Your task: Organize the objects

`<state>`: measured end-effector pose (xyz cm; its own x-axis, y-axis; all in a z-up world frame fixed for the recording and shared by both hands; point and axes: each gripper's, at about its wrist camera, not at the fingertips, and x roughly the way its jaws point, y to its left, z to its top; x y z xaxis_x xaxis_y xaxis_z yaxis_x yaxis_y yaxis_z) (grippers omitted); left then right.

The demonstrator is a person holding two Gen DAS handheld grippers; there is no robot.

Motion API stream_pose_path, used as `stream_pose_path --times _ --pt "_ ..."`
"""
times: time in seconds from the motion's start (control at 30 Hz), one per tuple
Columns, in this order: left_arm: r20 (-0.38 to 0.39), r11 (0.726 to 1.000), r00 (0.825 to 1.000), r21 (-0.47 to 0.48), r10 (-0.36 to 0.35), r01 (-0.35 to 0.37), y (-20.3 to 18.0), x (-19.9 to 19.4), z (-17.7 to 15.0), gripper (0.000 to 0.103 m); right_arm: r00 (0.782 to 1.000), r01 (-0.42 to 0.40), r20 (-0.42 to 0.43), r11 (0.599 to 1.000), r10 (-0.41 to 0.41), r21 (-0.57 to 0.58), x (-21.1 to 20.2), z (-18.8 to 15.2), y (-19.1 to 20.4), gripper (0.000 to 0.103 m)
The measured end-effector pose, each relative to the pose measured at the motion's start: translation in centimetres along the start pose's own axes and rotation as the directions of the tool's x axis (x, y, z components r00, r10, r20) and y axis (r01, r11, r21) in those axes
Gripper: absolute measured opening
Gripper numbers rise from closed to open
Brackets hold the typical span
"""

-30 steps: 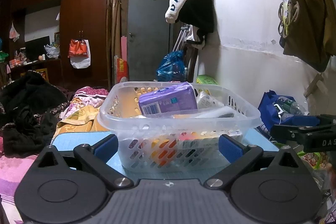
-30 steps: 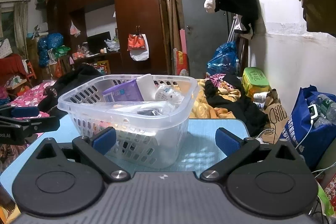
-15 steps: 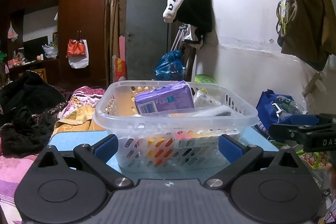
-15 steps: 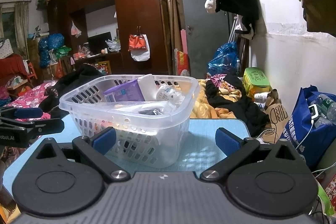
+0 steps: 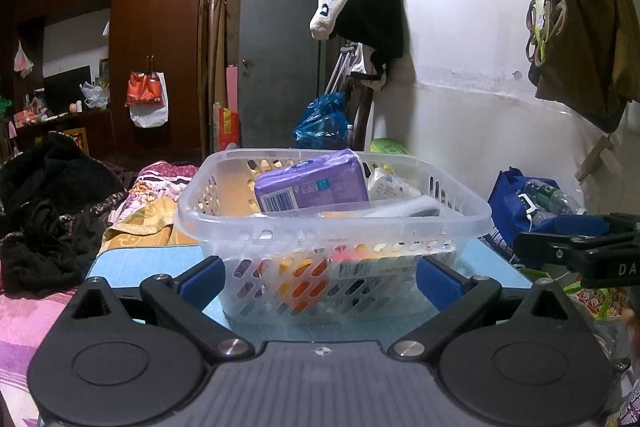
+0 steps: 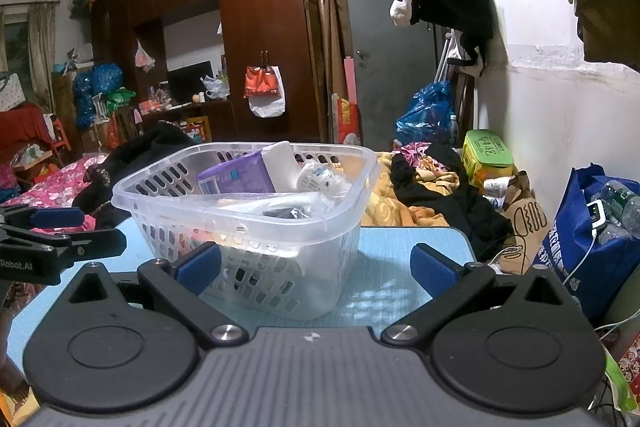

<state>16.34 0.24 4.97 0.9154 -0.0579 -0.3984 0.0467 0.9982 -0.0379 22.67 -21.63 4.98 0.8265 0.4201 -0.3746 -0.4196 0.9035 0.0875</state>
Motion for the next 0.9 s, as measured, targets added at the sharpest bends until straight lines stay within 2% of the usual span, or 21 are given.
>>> stream_pose_path --times 0.8,0.9 --pt "-0.003 1.000 1.000 -0.003 -0.007 0.007 -0.33 0.26 -0.16 0.102 1.000 -0.001 -0.003 1.000 0.001 -0.003 -0.05 -0.04 0.08 0.103" --pt "0.008 1.000 1.000 0.024 0.005 -0.005 -0.63 0.09 -0.26 0.102 1.000 -0.001 -0.003 1.000 0.001 -0.003 -0.06 -0.05 0.10 0.103"
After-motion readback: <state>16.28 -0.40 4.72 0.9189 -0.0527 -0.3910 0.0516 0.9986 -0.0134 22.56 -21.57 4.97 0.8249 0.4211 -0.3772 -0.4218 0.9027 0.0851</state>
